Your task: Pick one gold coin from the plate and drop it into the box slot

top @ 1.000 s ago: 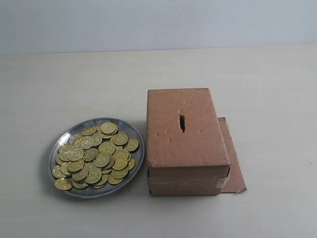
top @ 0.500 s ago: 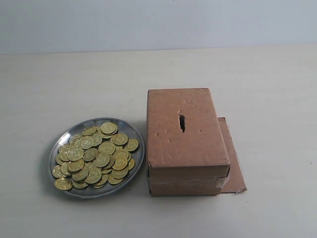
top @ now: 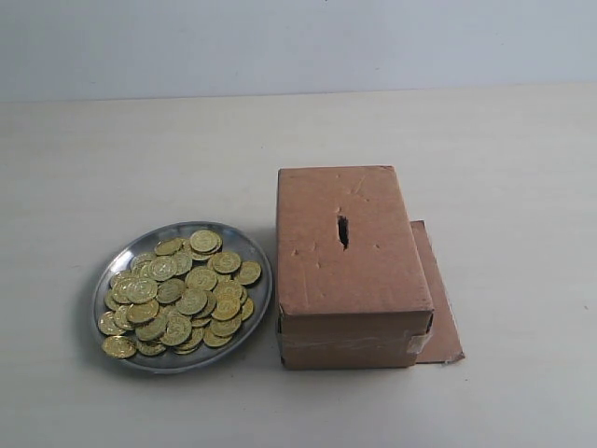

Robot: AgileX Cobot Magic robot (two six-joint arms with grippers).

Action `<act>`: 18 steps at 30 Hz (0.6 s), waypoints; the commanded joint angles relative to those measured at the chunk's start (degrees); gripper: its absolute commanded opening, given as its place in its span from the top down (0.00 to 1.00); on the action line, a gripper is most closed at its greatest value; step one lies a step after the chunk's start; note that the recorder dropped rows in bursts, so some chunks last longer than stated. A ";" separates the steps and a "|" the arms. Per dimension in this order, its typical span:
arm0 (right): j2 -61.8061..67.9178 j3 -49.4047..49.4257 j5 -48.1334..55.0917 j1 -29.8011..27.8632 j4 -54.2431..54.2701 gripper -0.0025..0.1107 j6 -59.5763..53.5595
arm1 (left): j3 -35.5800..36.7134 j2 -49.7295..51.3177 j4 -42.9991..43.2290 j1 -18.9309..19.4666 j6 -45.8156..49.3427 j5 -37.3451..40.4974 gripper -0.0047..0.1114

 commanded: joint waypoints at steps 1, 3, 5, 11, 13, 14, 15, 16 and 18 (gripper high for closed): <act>-0.34 0.25 -0.38 -0.37 0.19 0.98 0.42 | 0.20 -0.31 -0.48 0.14 -0.05 -0.68 0.96; -0.34 0.25 -0.38 -0.37 0.19 0.98 0.42 | 0.20 -0.31 -0.48 0.14 -0.05 -0.68 0.96; -0.34 0.25 -0.38 -0.37 0.19 0.98 0.42 | 0.20 -0.31 -0.48 0.14 -0.05 -0.68 0.96; -0.34 0.25 -0.40 -0.63 0.32 0.98 0.42 | 0.20 -0.31 -0.48 0.14 -0.05 -0.68 0.96; -0.34 0.25 -0.40 -1.81 0.33 0.98 0.42 | 0.20 -0.31 -0.48 0.14 -0.05 -0.68 0.96; -0.34 0.25 -0.40 -2.28 0.33 0.98 0.42 | 0.20 -0.31 -0.48 0.14 -0.05 -0.68 0.96; -0.34 0.25 -0.40 -2.42 0.33 0.98 0.42 | 0.20 -0.31 -0.48 0.14 -0.05 -0.68 0.96; -0.34 0.25 -0.40 -2.40 0.33 0.98 0.31 | 0.20 -0.31 -0.48 0.14 -0.05 -0.68 0.96; -0.34 0.25 -0.40 -2.40 0.33 0.98 0.31 | 0.20 -0.31 -0.48 0.14 -0.05 -0.68 0.96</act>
